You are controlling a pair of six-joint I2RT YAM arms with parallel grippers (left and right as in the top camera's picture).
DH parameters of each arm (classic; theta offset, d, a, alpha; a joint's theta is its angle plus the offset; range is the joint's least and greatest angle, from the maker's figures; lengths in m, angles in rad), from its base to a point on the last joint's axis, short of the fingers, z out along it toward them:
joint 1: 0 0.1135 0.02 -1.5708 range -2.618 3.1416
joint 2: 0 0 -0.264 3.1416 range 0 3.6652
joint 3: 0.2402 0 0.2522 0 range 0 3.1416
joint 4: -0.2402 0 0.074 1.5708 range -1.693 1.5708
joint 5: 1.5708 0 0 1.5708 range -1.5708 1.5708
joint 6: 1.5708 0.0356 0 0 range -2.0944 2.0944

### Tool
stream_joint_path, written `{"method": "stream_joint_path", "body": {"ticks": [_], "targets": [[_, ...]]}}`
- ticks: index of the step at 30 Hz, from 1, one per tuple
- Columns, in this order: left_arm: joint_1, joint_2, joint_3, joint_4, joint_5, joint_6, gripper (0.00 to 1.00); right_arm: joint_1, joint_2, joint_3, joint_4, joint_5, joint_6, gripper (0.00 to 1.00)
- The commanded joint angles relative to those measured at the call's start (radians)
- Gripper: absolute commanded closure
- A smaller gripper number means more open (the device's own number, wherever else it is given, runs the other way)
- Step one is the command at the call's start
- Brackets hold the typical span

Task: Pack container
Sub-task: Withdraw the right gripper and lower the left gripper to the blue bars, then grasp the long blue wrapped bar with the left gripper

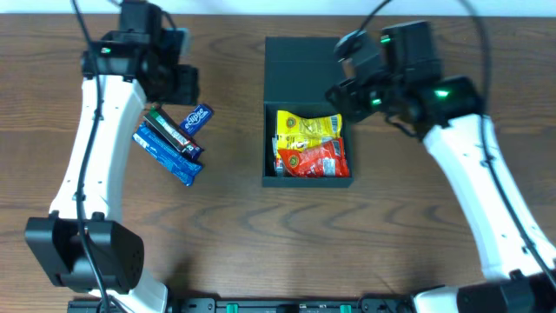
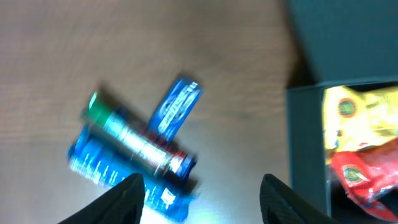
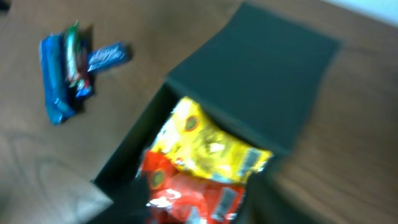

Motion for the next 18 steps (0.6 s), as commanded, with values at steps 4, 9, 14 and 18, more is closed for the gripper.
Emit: {"method": "stream_joint_path", "body": {"ticks": [4, 9, 14, 18], "targets": [[0.103, 0.01, -0.068, -0.084, -0.058, -0.238, 0.41, -0.149, -0.051, 0.008, -0.008, -0.009, 0.018, 0.01], [0.146, 0.01, -0.225, -0.014, -0.005, -0.299, 0.41, -0.23, -0.069, 0.008, -0.036, -0.009, 0.018, 0.01], [0.152, 0.01, -0.376, 0.105, -0.002, -0.401, 0.39, -0.248, -0.069, 0.007, -0.058, -0.008, 0.013, 0.01], [0.152, 0.01, -0.439, 0.162, 0.002, -0.432, 0.39, -0.248, -0.069, 0.007, -0.06, -0.003, -0.004, 0.01]]}}
